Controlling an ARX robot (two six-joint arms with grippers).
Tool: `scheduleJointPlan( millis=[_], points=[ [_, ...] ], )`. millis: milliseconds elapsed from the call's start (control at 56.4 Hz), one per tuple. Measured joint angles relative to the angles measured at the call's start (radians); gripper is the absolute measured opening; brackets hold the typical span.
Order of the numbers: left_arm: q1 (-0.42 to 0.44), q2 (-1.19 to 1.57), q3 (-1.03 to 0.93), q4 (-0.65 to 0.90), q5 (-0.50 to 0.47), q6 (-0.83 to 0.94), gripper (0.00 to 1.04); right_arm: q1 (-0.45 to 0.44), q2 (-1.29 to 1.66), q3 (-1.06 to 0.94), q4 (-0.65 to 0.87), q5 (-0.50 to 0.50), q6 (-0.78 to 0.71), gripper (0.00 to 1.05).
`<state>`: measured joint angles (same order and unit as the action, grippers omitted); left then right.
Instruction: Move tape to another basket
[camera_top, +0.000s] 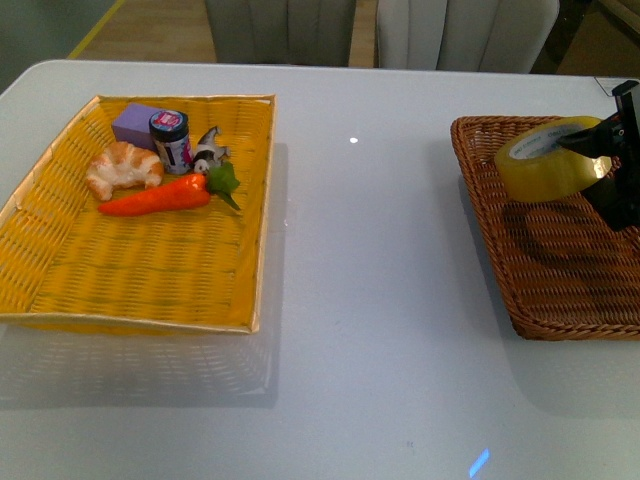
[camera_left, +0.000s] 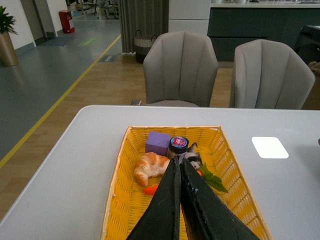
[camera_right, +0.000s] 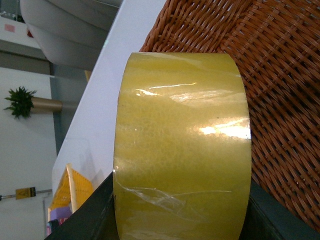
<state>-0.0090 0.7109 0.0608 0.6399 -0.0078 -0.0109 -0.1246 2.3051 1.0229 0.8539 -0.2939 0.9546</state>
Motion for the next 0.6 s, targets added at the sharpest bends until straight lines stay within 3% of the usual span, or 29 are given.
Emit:
scheduleJointPlan(
  millis=[106,355,603],
  points=[
    [0.004,-0.018,-0.035,0.032,0.006,0.000,0.02,0.004,0.043,0.047,-0.014,0.010,0.002,0.47],
    [0.005,-0.160,-0.047,-0.098,0.008,0.000,0.02,0.005,0.084,0.072,-0.024,0.013,0.001,0.48],
    [0.005,-0.295,-0.047,-0.225,0.008,0.000,0.02,-0.027,0.038,-0.033,0.008,-0.003,-0.003,0.89]
  ],
)
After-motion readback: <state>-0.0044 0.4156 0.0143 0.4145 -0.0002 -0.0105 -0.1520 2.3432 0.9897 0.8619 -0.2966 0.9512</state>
